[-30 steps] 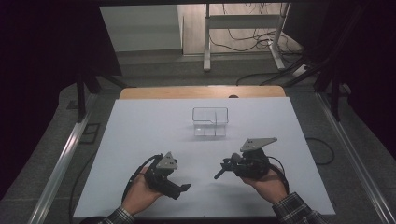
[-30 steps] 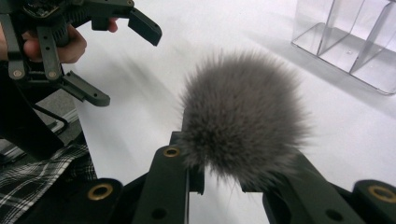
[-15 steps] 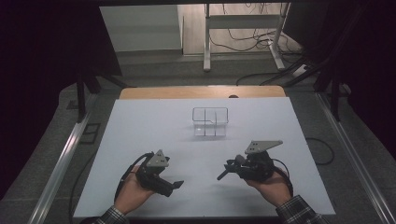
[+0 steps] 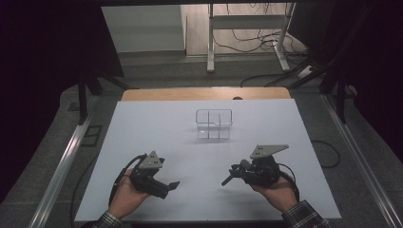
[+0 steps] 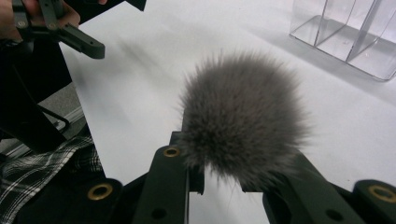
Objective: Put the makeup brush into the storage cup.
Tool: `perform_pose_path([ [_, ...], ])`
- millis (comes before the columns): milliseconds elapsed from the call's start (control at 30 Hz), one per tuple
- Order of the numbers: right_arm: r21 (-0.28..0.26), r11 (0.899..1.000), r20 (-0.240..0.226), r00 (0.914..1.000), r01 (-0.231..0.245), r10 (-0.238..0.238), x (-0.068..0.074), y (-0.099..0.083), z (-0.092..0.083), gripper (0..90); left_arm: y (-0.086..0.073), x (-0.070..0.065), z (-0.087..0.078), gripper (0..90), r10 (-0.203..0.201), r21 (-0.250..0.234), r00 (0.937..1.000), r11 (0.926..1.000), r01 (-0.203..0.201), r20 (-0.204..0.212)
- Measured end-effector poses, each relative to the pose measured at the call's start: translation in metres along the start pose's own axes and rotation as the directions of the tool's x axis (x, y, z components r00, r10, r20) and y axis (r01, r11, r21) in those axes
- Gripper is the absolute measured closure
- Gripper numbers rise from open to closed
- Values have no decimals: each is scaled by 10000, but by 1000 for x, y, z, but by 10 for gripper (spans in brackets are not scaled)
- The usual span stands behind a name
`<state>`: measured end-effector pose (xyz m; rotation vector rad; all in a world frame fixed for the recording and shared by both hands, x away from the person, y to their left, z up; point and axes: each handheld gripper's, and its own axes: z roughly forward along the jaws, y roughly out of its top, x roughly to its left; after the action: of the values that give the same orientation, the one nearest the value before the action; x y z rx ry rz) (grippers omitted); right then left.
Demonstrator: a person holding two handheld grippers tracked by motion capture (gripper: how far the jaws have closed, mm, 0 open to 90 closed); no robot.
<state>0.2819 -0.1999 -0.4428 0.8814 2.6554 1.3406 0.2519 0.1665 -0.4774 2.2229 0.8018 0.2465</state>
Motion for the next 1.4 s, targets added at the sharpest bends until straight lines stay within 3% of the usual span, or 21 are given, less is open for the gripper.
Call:
perform_pose_path([
  [800,-299,9995,394,9992,78,-66,-9,6,-11,759,-18,12,-18,27,-346,189,9978,9992,357,-562],
  [1400,-419,9989,375,9991,-195,211,-18,11,-16,758,-36,22,-35,26,-896,17,9917,9959,902,-921],
])
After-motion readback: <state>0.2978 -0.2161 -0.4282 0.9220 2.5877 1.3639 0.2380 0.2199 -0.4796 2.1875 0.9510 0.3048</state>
